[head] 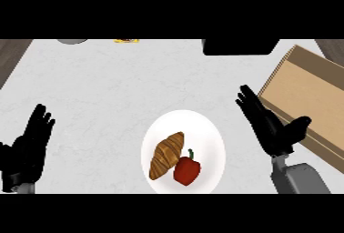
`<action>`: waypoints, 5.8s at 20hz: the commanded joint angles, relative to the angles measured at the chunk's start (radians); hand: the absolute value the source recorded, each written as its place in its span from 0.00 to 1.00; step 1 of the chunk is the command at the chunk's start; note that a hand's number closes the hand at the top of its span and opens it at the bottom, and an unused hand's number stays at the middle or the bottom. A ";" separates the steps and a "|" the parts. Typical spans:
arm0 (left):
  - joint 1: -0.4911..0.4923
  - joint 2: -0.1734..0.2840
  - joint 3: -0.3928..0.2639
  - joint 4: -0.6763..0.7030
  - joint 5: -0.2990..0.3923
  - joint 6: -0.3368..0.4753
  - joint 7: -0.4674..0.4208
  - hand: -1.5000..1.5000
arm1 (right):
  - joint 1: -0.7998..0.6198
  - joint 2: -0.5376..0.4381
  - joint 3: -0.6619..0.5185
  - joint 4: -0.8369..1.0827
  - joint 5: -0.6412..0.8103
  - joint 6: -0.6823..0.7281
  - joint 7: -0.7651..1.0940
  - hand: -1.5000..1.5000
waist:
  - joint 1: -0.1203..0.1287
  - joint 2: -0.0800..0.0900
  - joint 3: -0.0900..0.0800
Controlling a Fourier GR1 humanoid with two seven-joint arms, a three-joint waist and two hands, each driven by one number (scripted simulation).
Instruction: Pick the croissant from the plate and place it in the cardboard box
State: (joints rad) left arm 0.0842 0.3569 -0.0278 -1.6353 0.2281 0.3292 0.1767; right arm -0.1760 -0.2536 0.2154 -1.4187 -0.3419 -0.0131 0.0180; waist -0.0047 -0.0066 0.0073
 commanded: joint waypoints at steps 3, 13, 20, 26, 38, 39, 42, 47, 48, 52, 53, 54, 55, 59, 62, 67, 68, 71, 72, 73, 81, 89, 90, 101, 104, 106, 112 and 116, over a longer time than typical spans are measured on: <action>-0.037 0.036 0.037 -0.014 0.056 -0.090 -0.003 0.50 | 0.069 0.121 0.026 -0.177 0.162 -0.351 0.047 0.00 | -0.019 -0.003 -0.010; -0.026 0.044 0.037 -0.021 0.134 -0.182 0.006 0.50 | 0.261 0.216 0.168 -0.346 0.707 -0.902 -0.135 0.00 | -0.054 -0.015 -0.016; -0.044 0.063 0.045 -0.040 0.154 -0.216 0.018 0.50 | 0.436 0.183 0.340 -0.276 1.056 -0.823 0.157 0.00 | -0.028 0.000 -0.022; -0.056 0.054 0.029 -0.043 0.158 -0.225 0.025 0.50 | 0.475 0.165 0.350 -0.258 1.252 -0.603 0.439 0.00 | -0.014 0.010 -0.027; -0.085 0.062 0.037 -0.005 0.154 -0.245 0.019 0.50 | 0.227 0.253 0.517 -0.467 1.371 -0.055 1.243 0.00 | 0.025 0.011 -0.014; -0.100 0.049 0.024 -0.023 0.147 -0.236 0.021 0.50 | 0.178 0.253 0.525 -0.459 1.356 -0.035 1.322 0.00 | 0.025 0.010 -0.012; -0.109 0.064 0.038 -0.008 0.166 -0.260 0.031 0.50 | 0.092 0.253 0.534 -0.469 1.294 0.019 1.447 0.00 | 0.030 0.011 -0.011; -0.127 0.039 0.032 0.016 0.154 -0.242 0.033 0.50 | 0.041 0.253 0.501 -0.441 1.228 0.064 1.468 0.00 | 0.017 0.011 -0.011; -0.108 0.047 0.044 0.017 0.170 -0.268 0.019 0.50 | 0.028 0.253 0.520 -0.386 1.219 -0.017 1.468 0.00 | 0.029 0.011 -0.011; -0.093 0.046 0.034 0.000 0.143 -0.256 0.021 0.50 | 0.008 0.253 0.499 -0.383 1.191 0.005 1.469 0.00 | 0.021 0.007 -0.010; -0.108 0.048 0.053 0.021 0.164 -0.269 0.022 0.50 | -0.034 0.253 0.477 -0.374 1.176 0.032 1.469 0.00 | 0.019 0.008 -0.010; -0.113 0.048 0.057 0.034 0.163 -0.272 0.016 0.50 | -0.054 0.253 0.478 -0.346 1.161 0.007 1.469 0.00 | 0.021 0.009 -0.010; -0.115 0.059 0.066 0.019 0.174 -0.275 0.038 0.50 | -0.045 0.253 0.495 -0.358 1.166 0.000 1.469 0.00 | 0.018 0.006 -0.010; -0.089 0.003 0.005 0.007 0.120 -0.248 0.005 0.50 | -0.145 0.253 0.485 -0.291 1.138 -0.022 1.469 0.00 | 0.027 0.006 -0.010; -0.106 0.040 0.060 0.025 0.151 -0.278 0.008 0.50 | -0.132 0.253 0.508 -0.282 1.151 -0.031 1.469 0.00 | 0.019 0.005 -0.010; -0.095 0.046 0.069 0.034 0.149 -0.291 0.002 0.50 | -0.177 0.253 0.477 -0.226 1.126 0.002 1.469 0.00 | 0.023 0.003 -0.010; -0.134 0.056 0.089 0.039 0.173 -0.288 0.039 0.50 | -0.152 0.253 0.487 -0.251 1.121 0.022 1.469 0.00 | 0.012 0.001 -0.010; -0.138 0.042 0.061 0.028 0.150 -0.281 0.042 0.50 | -0.200 0.253 0.504 -0.155 1.098 -0.048 1.469 0.00 | 0.024 0.005 -0.009; -0.119 0.051 0.075 0.021 0.152 -0.279 0.044 0.50 | -0.204 0.253 0.458 -0.188 1.077 0.002 1.469 0.00 | 0.021 0.002 -0.010; -0.164 0.047 0.079 0.060 0.167 -0.289 0.053 0.50 | -0.232 0.253 0.460 -0.155 1.077 0.013 1.469 0.00 | 0.014 0.005 -0.010; -0.107 0.040 0.085 0.029 0.168 -0.306 0.028 0.50 | -0.251 0.253 0.465 -0.062 1.045 -0.054 1.469 0.00 | 0.028 0.002 -0.010; -0.127 0.004 0.048 0.014 0.123 -0.266 0.047 0.50 | -0.266 0.253 0.485 -0.014 0.994 -0.071 1.469 0.00 | 0.015 0.003 -0.009; -0.087 0.016 0.061 -0.022 0.130 -0.277 0.038 0.50 | -0.287 0.253 0.472 0.019 0.980 -0.080 1.469 0.00 | 0.031 0.003 -0.009; -0.128 0.046 0.111 0.019 0.161 -0.306 0.079 0.50 | -0.275 0.253 0.497 0.050 0.935 -0.088 1.469 0.00 | 0.009 0.002 -0.009; -0.153 0.031 0.094 0.044 0.129 -0.295 0.059 0.50 | -0.282 0.253 0.553 0.083 0.922 -0.156 1.469 0.00 | 0.014 0.004 -0.008; -0.119 0.003 0.066 0.032 0.112 -0.299 0.030 0.50 | -0.304 0.253 0.551 0.123 0.906 -0.171 1.469 0.00 | 0.022 0.006 -0.008; -0.155 -0.013 0.067 0.039 0.097 -0.275 0.045 0.50 | -0.301 0.253 0.599 0.122 0.944 -0.212 1.469 1.00 | 0.011 0.007 -0.008; -0.133 -0.011 0.086 0.034 0.098 -0.286 0.038 0.50 | -0.355 0.253 0.591 0.156 0.958 -0.198 1.423 1.00 | 0.011 0.006 -0.008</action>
State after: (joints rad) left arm -0.0364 0.3602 0.0567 -1.6328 0.3461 0.0383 0.2364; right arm -0.5024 -0.0207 0.7926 -1.2757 0.5855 -0.1630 1.2327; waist 0.0156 -0.0021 -0.0008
